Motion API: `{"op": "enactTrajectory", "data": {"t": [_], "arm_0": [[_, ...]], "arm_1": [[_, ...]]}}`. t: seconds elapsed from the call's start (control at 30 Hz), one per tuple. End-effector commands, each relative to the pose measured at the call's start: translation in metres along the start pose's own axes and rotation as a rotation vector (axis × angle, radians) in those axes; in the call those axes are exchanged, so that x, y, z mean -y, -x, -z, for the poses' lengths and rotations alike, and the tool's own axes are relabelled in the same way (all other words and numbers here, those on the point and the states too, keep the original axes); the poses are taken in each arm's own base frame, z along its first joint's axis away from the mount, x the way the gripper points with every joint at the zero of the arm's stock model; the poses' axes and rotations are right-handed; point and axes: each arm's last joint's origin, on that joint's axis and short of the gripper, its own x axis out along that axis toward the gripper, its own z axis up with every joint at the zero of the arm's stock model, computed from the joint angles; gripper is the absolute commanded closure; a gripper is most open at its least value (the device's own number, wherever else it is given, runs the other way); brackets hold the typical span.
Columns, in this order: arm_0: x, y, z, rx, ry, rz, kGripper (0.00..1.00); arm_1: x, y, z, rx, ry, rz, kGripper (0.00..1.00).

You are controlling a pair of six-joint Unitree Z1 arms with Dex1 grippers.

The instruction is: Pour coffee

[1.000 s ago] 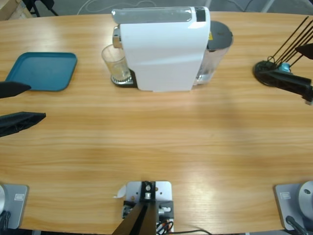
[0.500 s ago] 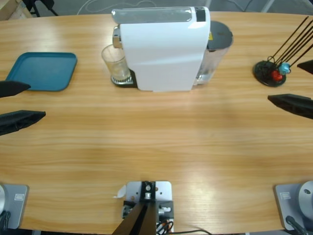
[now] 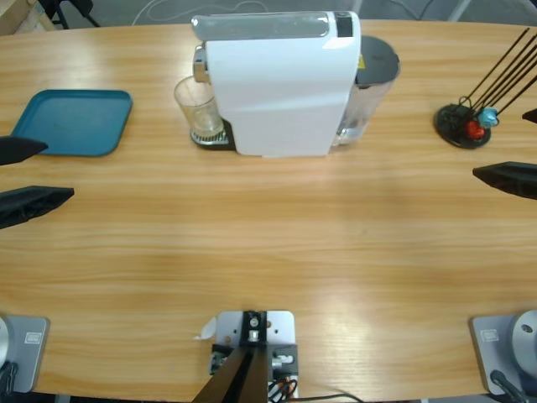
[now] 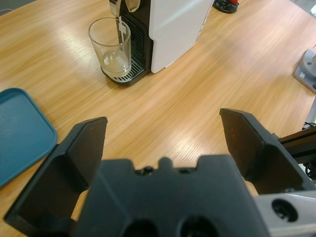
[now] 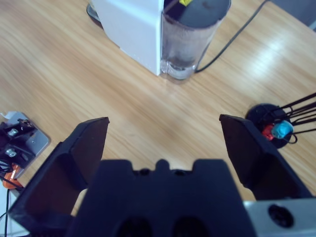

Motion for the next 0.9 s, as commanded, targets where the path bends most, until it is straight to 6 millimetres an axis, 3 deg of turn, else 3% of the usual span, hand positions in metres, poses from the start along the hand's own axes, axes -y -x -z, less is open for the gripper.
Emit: {"op": "enactTrajectory", "data": {"t": [0.03, 0.9], "arm_0": [[0.0009, 0.0040, 0.0130, 0.004, 0.014, -0.005, 0.000], [0.0016, 0.0069, 0.0150, 0.022, 0.009, -0.003, 0.000]], "arm_1": [[0.0024, -0.0067, 0.0069, -0.010, -0.032, 0.055, 0.000], [0.0027, -0.0033, 0.0156, 0.062, -0.042, 0.049, 0.000]]}}
